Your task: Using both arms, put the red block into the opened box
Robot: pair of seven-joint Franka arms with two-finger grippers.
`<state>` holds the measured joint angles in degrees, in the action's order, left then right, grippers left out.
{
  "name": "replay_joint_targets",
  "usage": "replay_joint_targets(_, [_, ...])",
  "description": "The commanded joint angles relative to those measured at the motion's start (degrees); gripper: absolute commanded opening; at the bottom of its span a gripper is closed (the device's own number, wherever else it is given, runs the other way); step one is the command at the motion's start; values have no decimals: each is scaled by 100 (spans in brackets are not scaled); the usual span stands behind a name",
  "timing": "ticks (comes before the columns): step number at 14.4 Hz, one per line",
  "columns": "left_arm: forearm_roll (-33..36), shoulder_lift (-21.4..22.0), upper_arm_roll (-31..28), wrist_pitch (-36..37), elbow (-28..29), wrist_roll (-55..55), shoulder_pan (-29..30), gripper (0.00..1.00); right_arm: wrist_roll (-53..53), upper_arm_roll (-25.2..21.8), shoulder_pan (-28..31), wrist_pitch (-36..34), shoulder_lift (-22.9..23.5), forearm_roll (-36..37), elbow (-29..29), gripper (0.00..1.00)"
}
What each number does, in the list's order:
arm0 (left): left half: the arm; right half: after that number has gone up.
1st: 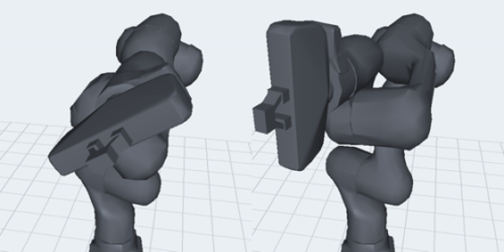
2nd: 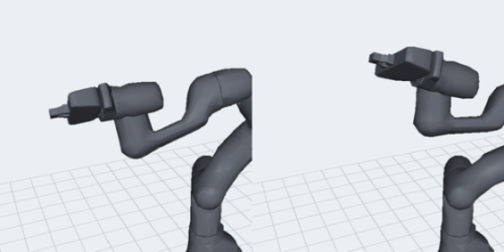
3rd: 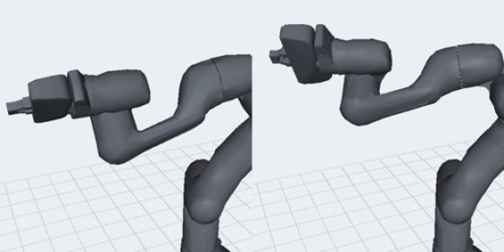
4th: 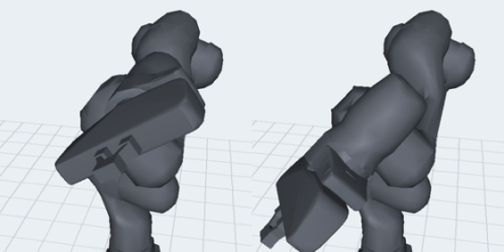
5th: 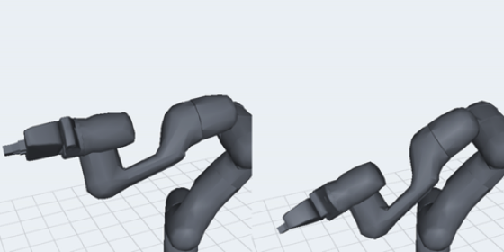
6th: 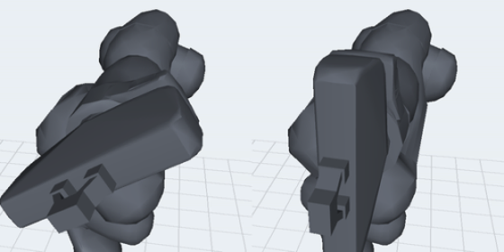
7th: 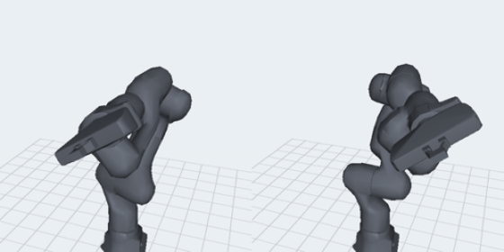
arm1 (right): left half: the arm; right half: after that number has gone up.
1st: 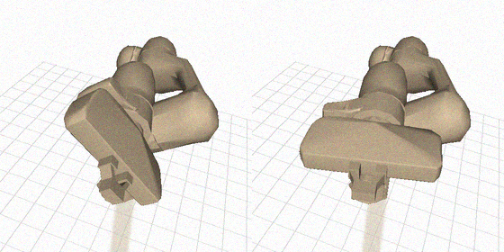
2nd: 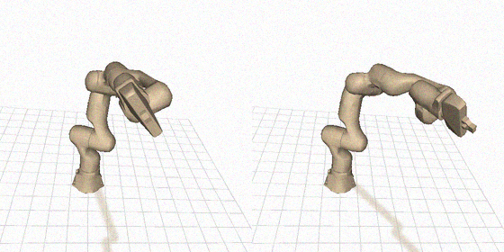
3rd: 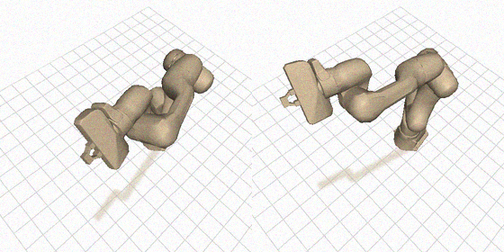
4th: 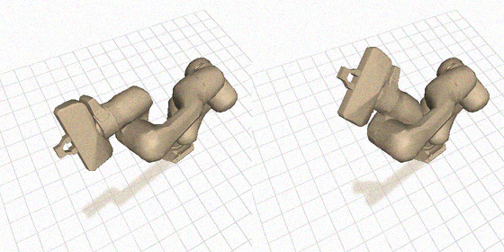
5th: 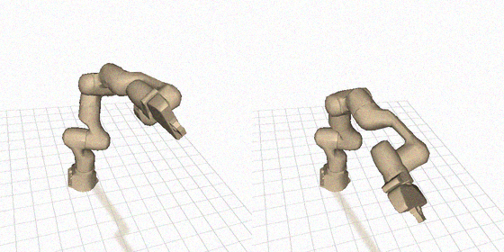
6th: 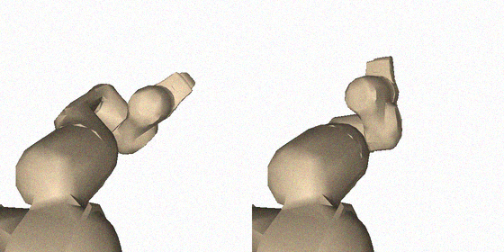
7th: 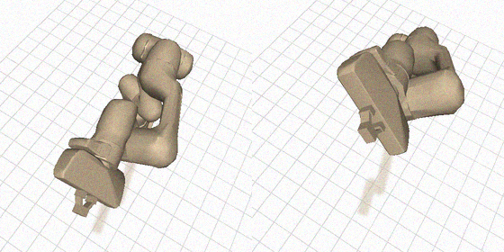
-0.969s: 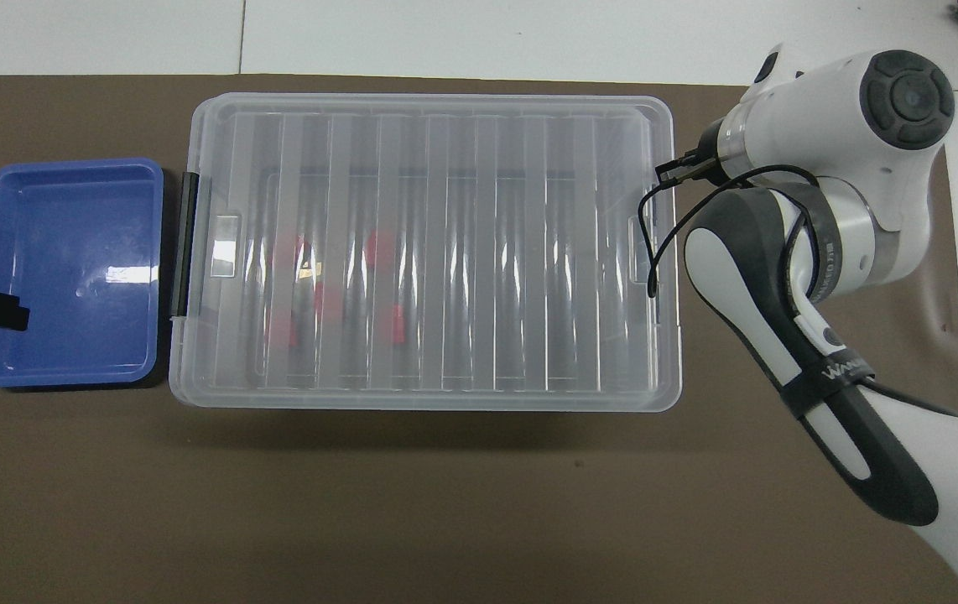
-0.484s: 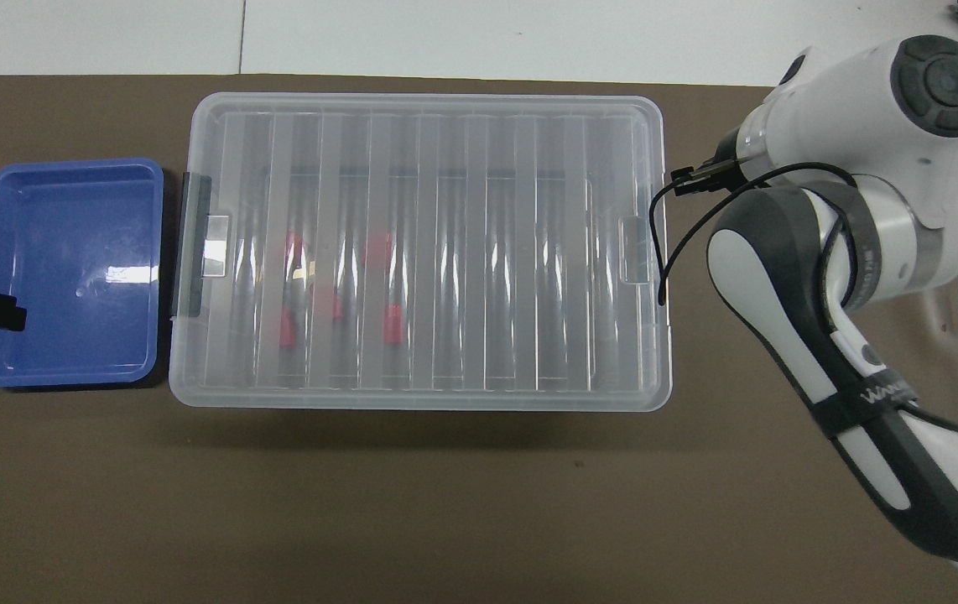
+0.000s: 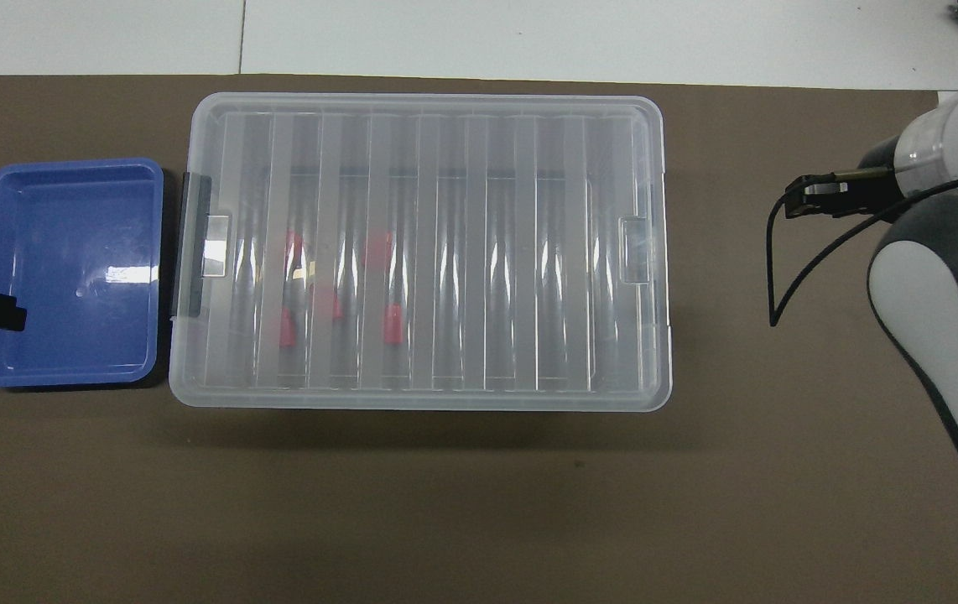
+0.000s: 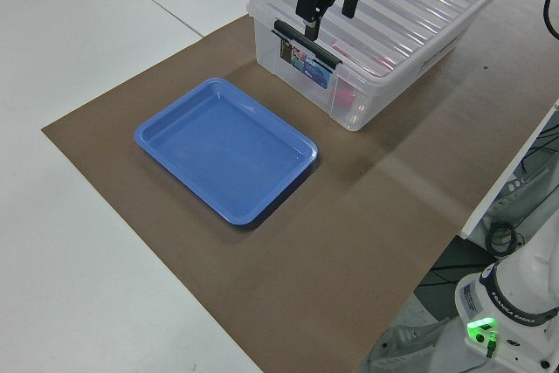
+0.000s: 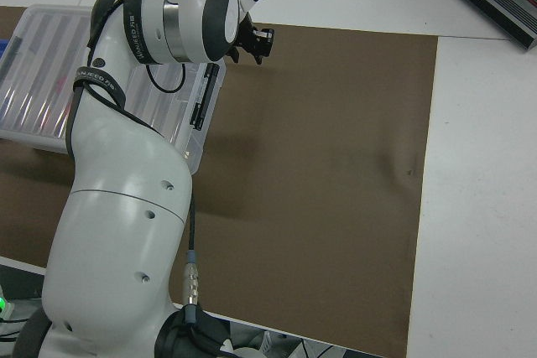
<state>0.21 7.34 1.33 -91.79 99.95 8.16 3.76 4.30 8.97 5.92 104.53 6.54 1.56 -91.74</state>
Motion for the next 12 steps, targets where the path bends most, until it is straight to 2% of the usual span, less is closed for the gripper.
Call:
replay_joint_targets(1, [-65, 171, -37, -67, 183, 19, -7, 100, 159, 53, 111, -370, -398, -50, -222, 100])
replay_joint_targets(5, [-65, 171, -37, -67, 183, 19, -6, 100, 176, 44, 58, -1091, -452, -16, 77, 100])
replay_joint_targets(9, [-65, 171, -37, -67, 183, 19, -6, 100, 194, 44, 41, -1461, -452, 99, 297, 100])
replay_joint_targets(12, [-65, 171, -37, -67, 183, 19, -7, 100, 334, 114, 23, -1479, -460, 134, 297, 100])
